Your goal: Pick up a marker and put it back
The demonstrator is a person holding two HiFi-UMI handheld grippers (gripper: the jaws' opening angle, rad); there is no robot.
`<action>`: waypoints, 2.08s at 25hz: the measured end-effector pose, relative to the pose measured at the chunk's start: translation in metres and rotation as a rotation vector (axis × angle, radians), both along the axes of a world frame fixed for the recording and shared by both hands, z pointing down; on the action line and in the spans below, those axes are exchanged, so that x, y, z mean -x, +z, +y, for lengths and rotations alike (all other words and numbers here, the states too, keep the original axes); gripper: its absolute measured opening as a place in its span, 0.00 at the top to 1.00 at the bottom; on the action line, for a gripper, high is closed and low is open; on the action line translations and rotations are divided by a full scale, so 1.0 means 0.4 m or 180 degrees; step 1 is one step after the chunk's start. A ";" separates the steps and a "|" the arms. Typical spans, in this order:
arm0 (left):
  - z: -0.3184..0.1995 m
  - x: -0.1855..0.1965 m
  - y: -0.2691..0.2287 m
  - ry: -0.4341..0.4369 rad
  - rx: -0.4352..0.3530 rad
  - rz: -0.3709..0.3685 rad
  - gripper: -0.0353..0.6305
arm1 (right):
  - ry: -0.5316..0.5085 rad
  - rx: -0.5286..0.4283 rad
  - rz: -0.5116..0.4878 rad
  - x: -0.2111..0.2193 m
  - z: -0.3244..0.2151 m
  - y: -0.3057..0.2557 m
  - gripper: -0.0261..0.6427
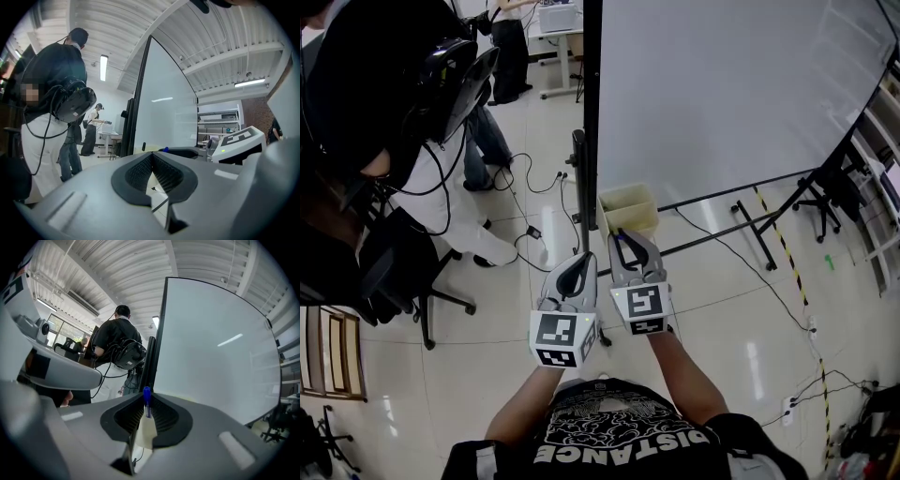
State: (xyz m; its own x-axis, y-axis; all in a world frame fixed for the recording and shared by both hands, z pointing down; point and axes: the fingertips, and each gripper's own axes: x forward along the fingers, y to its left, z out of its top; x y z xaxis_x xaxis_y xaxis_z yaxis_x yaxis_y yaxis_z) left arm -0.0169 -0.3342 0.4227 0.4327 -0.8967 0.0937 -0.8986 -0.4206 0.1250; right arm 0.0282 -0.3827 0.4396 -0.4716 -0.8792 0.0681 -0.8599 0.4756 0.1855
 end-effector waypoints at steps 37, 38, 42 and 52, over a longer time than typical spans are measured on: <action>0.176 0.004 -0.083 0.0391 -0.0171 0.0008 0.94 | 0.0375 -0.0103 -0.0164 0.003 0.260 -0.129 0.90; 0.186 0.005 -0.085 0.0409 -0.0164 0.0011 0.94 | 0.0391 -0.0110 -0.0175 0.005 0.273 -0.134 0.92; 0.223 0.009 -0.088 0.0460 -0.0141 0.0019 0.94 | 0.0446 -0.0109 -0.0232 0.006 0.324 -0.145 0.96; 0.313 0.012 -0.094 0.0551 -0.0157 0.0031 0.94 | 0.0464 -0.0067 -0.0257 0.019 0.436 -0.150 0.96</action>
State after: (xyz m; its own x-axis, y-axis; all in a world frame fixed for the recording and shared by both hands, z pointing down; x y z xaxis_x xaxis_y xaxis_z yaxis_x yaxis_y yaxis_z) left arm -0.0218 -0.2089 0.3851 0.5817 -0.8121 0.0464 -0.8111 -0.5747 0.1087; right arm 0.0204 -0.2084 0.3796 -0.3420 -0.9396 0.0158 -0.9320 0.3413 0.1216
